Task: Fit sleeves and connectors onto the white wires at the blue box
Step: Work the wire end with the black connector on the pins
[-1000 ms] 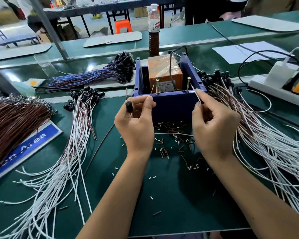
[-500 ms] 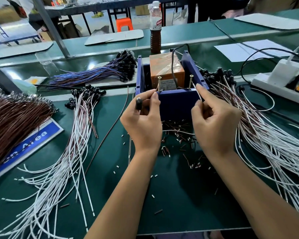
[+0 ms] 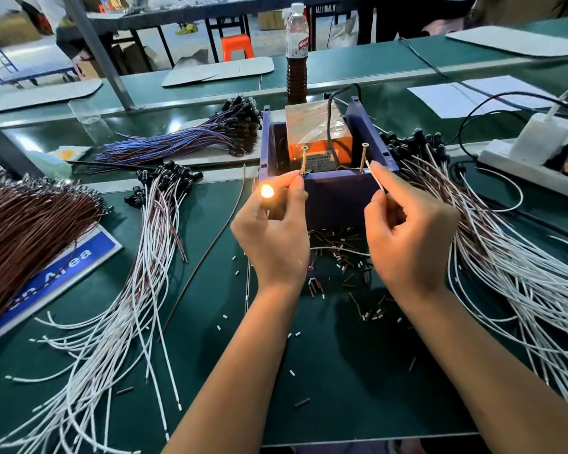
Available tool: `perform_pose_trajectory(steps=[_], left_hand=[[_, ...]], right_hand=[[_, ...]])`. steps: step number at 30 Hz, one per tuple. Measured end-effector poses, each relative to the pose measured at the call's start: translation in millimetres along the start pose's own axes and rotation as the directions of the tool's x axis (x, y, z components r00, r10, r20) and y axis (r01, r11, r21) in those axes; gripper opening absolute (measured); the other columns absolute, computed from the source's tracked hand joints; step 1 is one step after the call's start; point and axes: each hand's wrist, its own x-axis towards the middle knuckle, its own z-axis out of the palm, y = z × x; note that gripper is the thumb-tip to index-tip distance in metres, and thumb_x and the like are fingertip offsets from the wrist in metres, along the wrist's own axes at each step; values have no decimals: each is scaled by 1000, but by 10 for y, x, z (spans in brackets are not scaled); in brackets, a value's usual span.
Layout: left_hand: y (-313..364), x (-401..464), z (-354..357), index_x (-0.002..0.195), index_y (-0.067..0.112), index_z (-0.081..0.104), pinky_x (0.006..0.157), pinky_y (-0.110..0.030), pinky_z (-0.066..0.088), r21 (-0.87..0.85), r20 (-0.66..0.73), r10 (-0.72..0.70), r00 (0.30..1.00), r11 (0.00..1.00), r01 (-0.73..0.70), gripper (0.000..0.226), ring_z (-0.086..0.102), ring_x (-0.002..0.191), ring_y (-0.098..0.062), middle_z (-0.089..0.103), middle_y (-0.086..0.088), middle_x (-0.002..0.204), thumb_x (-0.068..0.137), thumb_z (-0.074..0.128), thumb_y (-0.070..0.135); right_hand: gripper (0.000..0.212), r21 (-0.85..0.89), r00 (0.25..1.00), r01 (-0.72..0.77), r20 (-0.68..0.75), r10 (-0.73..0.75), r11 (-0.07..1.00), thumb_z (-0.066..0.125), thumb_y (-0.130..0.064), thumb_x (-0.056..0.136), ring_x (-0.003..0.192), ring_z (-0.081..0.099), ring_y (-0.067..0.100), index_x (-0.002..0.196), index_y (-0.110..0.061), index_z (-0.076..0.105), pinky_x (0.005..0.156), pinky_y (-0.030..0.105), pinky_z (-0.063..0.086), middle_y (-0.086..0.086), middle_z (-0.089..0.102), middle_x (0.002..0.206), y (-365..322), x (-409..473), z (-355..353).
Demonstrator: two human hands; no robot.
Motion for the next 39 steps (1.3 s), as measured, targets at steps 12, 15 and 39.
perform_pose_trajectory(steps=[12,15,39], left_hand=[[141,-63,-22,93,12,77,65,-41,52,-181,78,-18,997,983,32,9,68,69,-32,74,0,75,94,72,5],[267,-85,54,93,15,77,60,-24,47,-261,221,-49,974,959,108,12,65,61,-19,73,1,71,94,70,6],[748,-235,1562,84,8,68,41,-18,35,-107,638,-609,471,535,838,42,44,41,-7,60,-3,74,110,41,27]], right_hand=[[38,83,995,-84,-42,88,993,64,-4,93,55,53,0,130,-8,73,59,12,43,-9,63,70,23,37,-53],[43,132,984,-146,-79,157,980,61,-10,95,55,59,10,137,-16,67,57,29,54,-5,67,68,120,168,-187],[64,-300,888,82,455,67,950,37,-63,105,99,64,33,120,-14,75,87,46,49,14,75,104,629,594,-1226]])
